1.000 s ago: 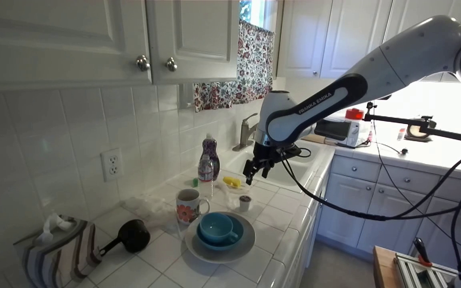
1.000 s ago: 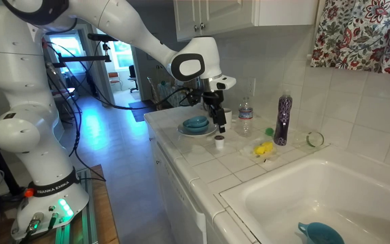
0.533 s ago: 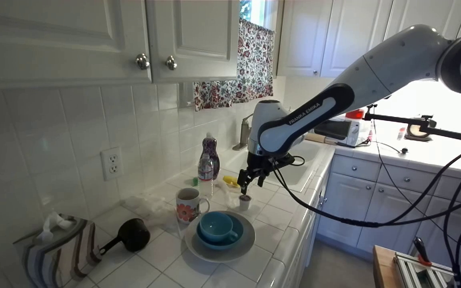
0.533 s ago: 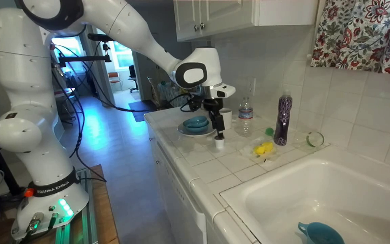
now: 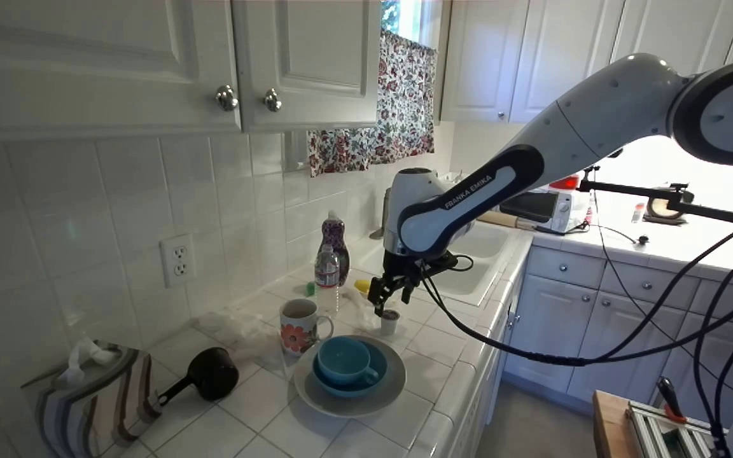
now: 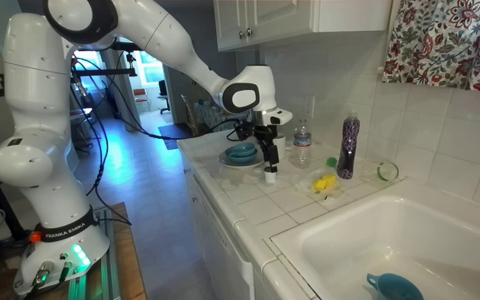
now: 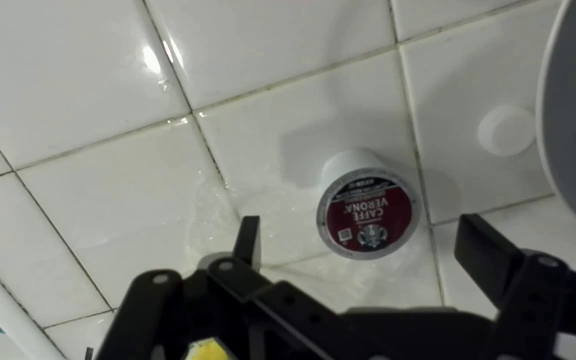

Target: Put the white container inside the blue cup

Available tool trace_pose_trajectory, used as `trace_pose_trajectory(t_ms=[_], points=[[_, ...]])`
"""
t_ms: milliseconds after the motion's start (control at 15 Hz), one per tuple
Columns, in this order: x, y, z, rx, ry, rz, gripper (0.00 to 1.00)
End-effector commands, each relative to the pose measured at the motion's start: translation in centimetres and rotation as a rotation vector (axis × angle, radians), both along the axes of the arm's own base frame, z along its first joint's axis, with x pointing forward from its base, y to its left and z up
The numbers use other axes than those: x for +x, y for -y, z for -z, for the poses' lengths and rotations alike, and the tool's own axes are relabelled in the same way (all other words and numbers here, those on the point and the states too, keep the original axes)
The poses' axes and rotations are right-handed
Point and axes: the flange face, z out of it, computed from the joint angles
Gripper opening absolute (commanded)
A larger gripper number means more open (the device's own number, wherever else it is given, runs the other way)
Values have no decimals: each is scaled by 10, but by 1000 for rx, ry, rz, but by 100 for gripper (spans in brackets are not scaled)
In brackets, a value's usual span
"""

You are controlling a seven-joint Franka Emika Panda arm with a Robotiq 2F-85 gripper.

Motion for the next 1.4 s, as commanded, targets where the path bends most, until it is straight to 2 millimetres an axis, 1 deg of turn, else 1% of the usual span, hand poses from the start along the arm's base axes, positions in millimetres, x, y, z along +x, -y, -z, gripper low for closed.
trace_pose_trajectory(t_ms=[0, 333, 400, 467, 533, 600, 667, 733, 800, 867, 933, 1000, 1133, 1333], points=[[15, -5, 7, -10, -13, 13, 100], [19, -6, 19, -16, -30, 14, 100], [19, -6, 21, -17, -33, 14, 98], [19, -7, 22, -17, -35, 13, 90], [19, -8, 23, -16, -36, 13, 88], [19, -8, 24, -16, -38, 12, 81], [18, -9, 25, -16, -37, 13, 67], [18, -9, 24, -16, -37, 13, 63], [18, -9, 24, -16, -37, 14, 55], [18, -9, 24, -16, -36, 14, 43], [18, -9, 24, -15, -36, 15, 35], [18, -9, 23, -15, -34, 15, 29], [16, -8, 19, -15, -25, 14, 29], [1, -10, -4, 6, 4, -9, 29]])
